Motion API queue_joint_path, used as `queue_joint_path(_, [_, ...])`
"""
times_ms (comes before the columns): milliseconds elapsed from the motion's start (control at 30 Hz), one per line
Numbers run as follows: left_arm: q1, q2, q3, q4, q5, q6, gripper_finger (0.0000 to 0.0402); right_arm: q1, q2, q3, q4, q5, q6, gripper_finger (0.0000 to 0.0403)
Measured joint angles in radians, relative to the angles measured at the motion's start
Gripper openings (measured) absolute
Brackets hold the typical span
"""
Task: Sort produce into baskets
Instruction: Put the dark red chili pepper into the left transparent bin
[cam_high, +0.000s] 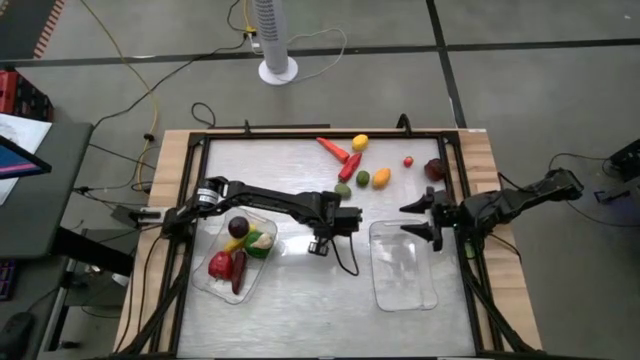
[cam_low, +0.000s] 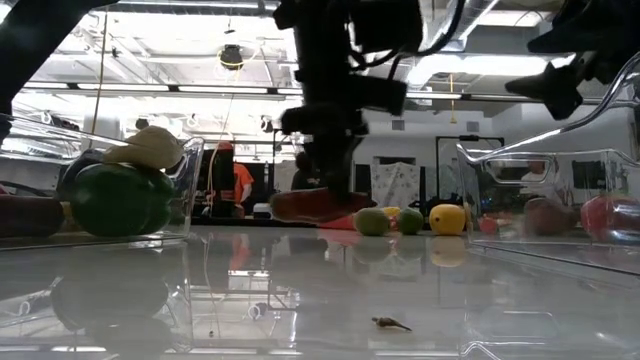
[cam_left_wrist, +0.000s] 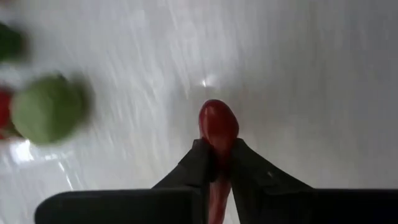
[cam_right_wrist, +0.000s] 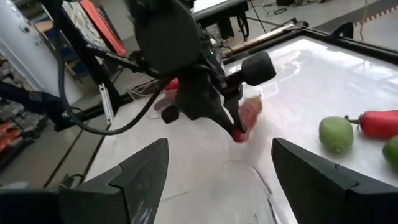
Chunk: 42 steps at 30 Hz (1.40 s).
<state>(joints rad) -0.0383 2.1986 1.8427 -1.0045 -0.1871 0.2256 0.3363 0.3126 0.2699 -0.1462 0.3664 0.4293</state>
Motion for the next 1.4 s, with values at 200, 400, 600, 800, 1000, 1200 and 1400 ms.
queue_joint_path(200, [-0.009, -0.009, 0.000, -0.135, 0.040, -0.046, 0.0021, -0.006, 0.000, 0.032, -0.030, 0.002, -0.052, 0.0310])
queue_joint_path(400, [-0.038, -0.073, 0.000, -0.198, 0.011, -0.073, 0.0021, -0.047, 0.001, 0.036, -0.029, 0.002, -0.064, 0.0310])
queue_joint_path(600, [-0.061, -0.185, 0.000, -0.231, -0.076, -0.142, 0.0022, -0.078, 0.002, 0.036, -0.048, 0.002, -0.062, 0.0310])
queue_joint_path(800, [-0.098, -0.293, 0.000, -0.301, -0.106, -0.279, 0.0022, -0.084, 0.015, 0.036, -0.058, 0.002, -0.037, 0.0310])
queue_joint_path(1000, [-0.159, -0.342, 0.001, -0.404, -0.109, -0.426, 0.0022, -0.084, 0.034, 0.036, -0.034, 0.002, -0.037, 0.0310])
queue_joint_path(1200, [-0.287, -0.352, 0.000, -0.545, -0.183, -0.589, 0.0027, -0.082, 0.043, 0.036, -0.017, 0.001, -0.020, 0.0310])
queue_joint_path(1400, [-0.425, -0.351, 0.000, -0.567, -0.253, -0.705, 0.0029, -0.081, 0.043, 0.036, -0.018, 0.000, 0.003, 0.0310])
